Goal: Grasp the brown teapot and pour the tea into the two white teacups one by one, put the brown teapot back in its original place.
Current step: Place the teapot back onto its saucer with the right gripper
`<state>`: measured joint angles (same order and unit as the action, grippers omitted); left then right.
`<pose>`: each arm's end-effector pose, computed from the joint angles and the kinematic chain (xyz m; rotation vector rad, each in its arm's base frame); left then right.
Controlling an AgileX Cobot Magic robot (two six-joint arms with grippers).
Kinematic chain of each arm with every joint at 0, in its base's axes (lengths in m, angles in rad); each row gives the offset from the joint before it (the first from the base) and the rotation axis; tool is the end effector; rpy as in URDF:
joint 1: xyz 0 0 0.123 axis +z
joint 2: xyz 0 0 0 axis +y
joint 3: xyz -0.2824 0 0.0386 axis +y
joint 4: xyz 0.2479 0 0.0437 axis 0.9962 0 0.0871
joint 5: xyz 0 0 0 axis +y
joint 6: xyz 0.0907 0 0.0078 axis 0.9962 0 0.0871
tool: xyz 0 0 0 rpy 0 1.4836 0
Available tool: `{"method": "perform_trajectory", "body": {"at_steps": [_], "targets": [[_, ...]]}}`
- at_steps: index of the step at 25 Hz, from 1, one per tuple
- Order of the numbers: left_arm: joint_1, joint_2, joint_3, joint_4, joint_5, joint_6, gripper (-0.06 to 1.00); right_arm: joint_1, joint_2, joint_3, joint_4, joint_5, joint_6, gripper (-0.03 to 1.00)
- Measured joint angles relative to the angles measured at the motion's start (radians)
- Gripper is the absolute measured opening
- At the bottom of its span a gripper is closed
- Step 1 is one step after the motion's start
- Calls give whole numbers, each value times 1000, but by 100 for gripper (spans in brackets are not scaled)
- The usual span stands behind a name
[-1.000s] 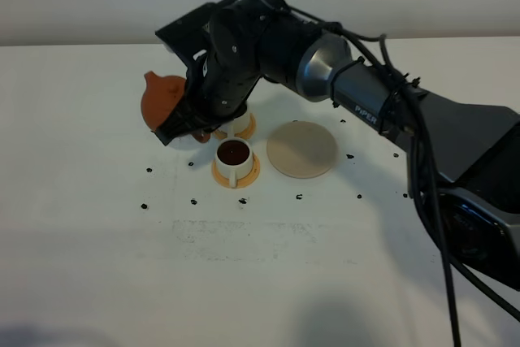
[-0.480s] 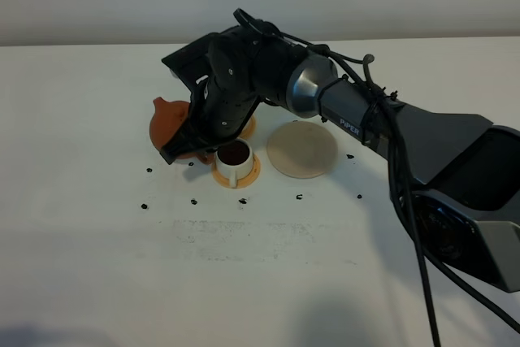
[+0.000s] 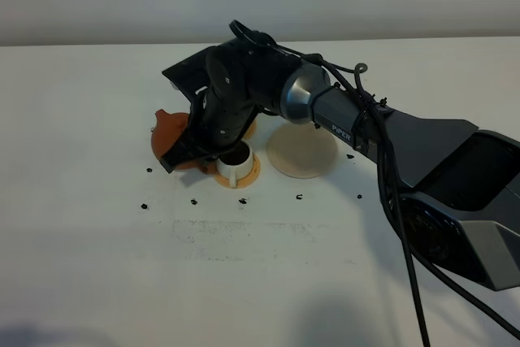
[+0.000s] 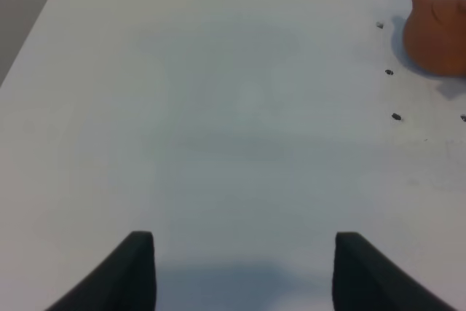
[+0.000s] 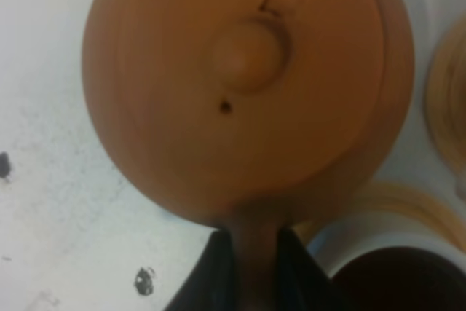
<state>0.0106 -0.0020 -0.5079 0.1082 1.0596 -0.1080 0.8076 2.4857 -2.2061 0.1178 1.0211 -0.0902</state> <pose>-0.0064 0.0085 0.2798 -0.1258 2.0254 0.0678 0.3594 0.3889 0.1534 -1.1716 2.5739 0.3271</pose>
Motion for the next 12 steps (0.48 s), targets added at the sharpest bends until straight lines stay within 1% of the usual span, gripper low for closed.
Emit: {"method": "perform_trajectory", "body": {"at_steps": [4, 9, 12], "targets": [[0, 0, 0, 0, 0, 0, 50, 20, -15, -69, -41, 32, 2, 12], [0, 0, 0, -1, 0, 0, 50, 31, -103, -84, -52, 41, 1, 12], [0, 0, 0, -1, 0, 0, 50, 31, -152, -85, -76, 47, 2, 12]]}}
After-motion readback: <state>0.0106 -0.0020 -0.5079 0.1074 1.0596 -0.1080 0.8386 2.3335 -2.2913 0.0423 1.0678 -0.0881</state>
